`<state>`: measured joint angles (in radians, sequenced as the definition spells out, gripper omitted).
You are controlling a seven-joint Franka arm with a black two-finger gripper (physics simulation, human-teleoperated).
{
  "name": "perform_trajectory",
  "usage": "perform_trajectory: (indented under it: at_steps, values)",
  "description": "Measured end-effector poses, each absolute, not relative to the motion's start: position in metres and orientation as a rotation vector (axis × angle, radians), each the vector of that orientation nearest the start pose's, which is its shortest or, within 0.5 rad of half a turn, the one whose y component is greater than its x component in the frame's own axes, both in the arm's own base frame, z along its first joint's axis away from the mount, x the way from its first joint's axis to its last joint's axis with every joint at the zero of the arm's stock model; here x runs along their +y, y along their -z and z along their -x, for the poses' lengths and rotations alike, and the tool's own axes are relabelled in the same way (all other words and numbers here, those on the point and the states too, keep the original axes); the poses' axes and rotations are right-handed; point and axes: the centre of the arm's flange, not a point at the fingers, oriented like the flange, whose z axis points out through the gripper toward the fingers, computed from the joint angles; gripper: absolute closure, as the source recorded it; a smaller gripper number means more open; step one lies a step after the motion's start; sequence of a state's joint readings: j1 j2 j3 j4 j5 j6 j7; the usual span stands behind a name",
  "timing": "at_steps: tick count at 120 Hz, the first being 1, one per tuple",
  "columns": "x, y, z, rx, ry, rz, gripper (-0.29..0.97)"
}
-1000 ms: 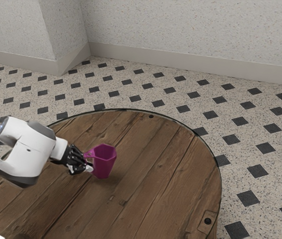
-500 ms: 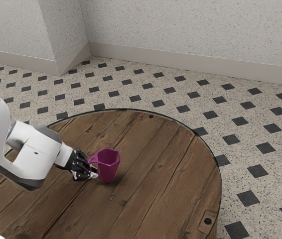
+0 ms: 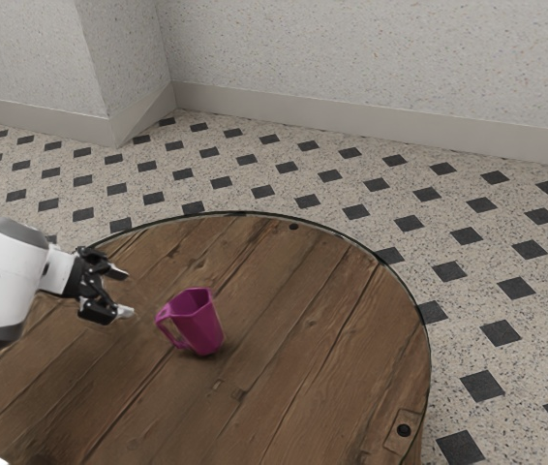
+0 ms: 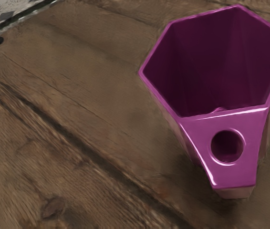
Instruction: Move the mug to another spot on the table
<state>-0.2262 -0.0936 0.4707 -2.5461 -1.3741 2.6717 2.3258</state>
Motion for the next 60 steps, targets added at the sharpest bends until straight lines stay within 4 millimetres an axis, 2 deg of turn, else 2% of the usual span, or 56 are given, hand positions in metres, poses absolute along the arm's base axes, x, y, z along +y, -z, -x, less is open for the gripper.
perform_trajectory:
  at_steps: [8, 14, 20, 27, 31, 35, 40, 49, 54, 60]
  values:
    - [0.131, -0.346, -0.44, 1.346, 1.223, 2.589, 0.04]
    - [0.117, -0.382, -0.457, 1.538, 1.174, 2.429, 0.03]
    - [0.099, -0.449, -0.498, 1.781, 1.078, 2.184, 0.03]
    - [0.064, -0.533, -0.552, 1.958, 0.945, 2.009, 0.02]
    - [0.038, -0.567, -0.577, 2.014, 0.856, 1.982, 0.02]
    - [0.014, -0.59, -0.596, 2.043, 0.77, 2.001, 0.02]
    - [-0.015, -0.601, -0.606, 2.062, 0.668, 2.073, 0.01]
    - [-0.058, -0.597, -0.602, 2.049, 0.493, 2.243, 0.01]
    - [-0.069, -0.593, -0.598, 2.0, 0.407, 2.347, 0.01]
    - [-0.066, -0.588, -0.593, 1.899, 0.317, 2.478, 0.01]
